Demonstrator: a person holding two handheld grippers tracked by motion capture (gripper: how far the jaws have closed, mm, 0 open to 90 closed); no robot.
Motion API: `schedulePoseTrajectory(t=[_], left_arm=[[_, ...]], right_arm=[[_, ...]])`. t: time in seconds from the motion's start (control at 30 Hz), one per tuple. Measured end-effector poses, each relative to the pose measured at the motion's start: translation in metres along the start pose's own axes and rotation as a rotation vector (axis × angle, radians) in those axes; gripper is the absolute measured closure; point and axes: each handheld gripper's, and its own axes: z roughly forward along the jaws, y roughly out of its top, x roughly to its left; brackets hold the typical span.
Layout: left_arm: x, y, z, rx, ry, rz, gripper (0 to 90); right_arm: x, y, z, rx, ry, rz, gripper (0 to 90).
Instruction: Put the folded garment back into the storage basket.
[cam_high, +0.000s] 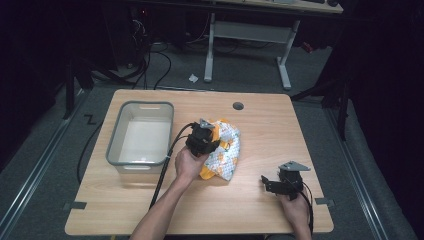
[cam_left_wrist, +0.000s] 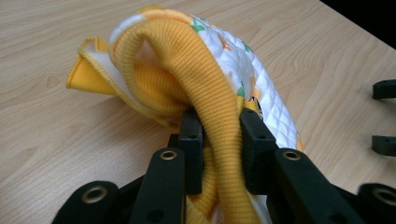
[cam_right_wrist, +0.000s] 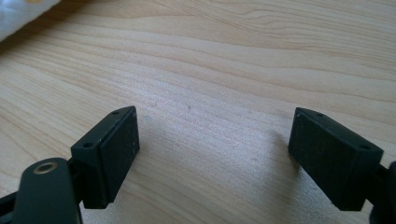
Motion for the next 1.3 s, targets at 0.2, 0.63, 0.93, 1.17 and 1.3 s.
schedulePoseTrajectory(t=[0.2, 0.63, 0.93, 1.17, 1.3], left_arm=[[0.000, -0.001, -0.015, -0.032, -0.014, -0.003, 73.6], [0.000, -0.002, -0.041, -0.072, -0.012, 0.017, 73.7], [0.005, -0.003, -0.056, -0.103, -0.017, 0.003, 73.7], [0.011, -0.005, -0.068, -0.126, -0.014, -0.015, 73.7], [0.015, -0.007, -0.073, -0.139, -0.020, -0.034, 73.7]], right_arm=[[0.000, 0.000, 0.000, 0.000, 0.000, 0.000, 16.4], [0.000, 0.000, 0.000, 0.000, 0.000, -0.001, 16.4], [0.000, 0.000, 0.000, 0.000, 0.000, 0.000, 16.4], [0.000, 0.000, 0.000, 0.000, 0.000, 0.000, 16.4], [0.000, 0.000, 0.000, 0.000, 0.000, -0.001, 16.4]])
